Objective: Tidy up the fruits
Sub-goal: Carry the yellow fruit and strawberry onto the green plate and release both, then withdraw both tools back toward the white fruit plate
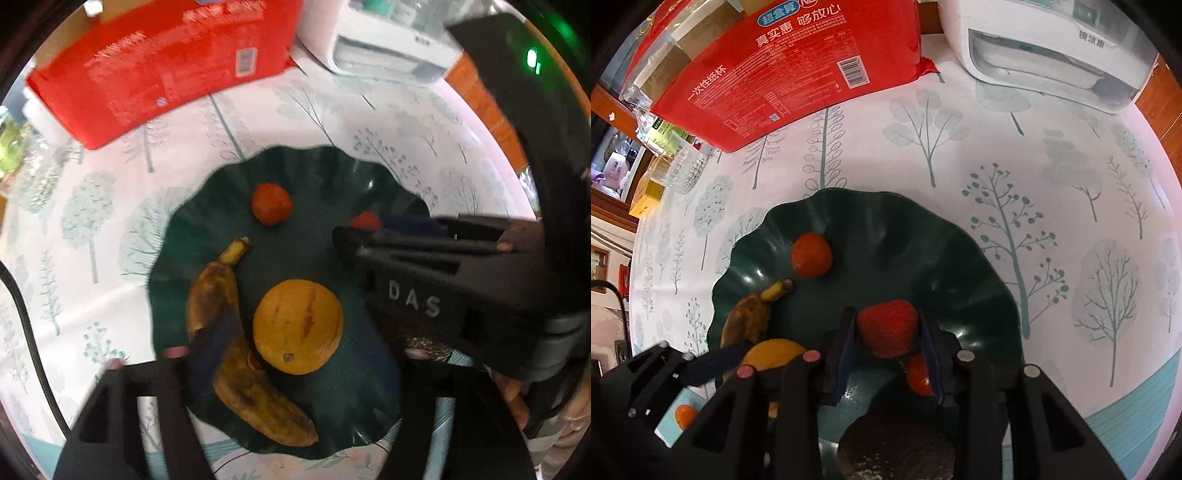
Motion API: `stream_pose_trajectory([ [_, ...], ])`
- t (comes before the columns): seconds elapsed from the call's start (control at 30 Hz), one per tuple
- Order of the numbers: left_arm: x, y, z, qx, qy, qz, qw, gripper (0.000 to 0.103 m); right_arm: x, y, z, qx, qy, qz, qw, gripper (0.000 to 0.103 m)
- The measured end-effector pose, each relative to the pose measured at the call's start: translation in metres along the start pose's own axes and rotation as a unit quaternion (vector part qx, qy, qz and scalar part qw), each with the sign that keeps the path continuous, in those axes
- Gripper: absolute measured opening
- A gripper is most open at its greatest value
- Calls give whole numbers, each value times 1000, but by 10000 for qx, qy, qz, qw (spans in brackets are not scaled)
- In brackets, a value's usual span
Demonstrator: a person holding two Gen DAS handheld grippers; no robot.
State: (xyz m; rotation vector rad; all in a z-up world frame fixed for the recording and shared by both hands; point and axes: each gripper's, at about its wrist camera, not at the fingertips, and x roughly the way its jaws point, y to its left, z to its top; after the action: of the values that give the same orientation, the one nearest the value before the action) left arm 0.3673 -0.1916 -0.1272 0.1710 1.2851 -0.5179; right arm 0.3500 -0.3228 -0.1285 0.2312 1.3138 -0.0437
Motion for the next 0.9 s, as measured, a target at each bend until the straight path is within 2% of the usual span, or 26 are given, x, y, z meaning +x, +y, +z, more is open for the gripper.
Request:
stream_pose_trajectory([
  [0.03, -5, 1, 0, -45, -85, 36, 9999, 87, -2, 1, -1, -12, -11, 4, 10000, 38],
  [0.07, -11, 1, 0, -68, -156, 53, 9998, 88, -4, 1, -2, -28, -27, 6, 10000, 39],
  [0.5, -55, 0, -19, -53, -384, 248, 9989, 88, -36, 15, -21, -226, -251, 66, 9994, 41],
  [0.9, -102, -4, -45, -94, -614, 424, 9972, 88, -78, 21, -41, -151, -501, 236, 9983, 41],
])
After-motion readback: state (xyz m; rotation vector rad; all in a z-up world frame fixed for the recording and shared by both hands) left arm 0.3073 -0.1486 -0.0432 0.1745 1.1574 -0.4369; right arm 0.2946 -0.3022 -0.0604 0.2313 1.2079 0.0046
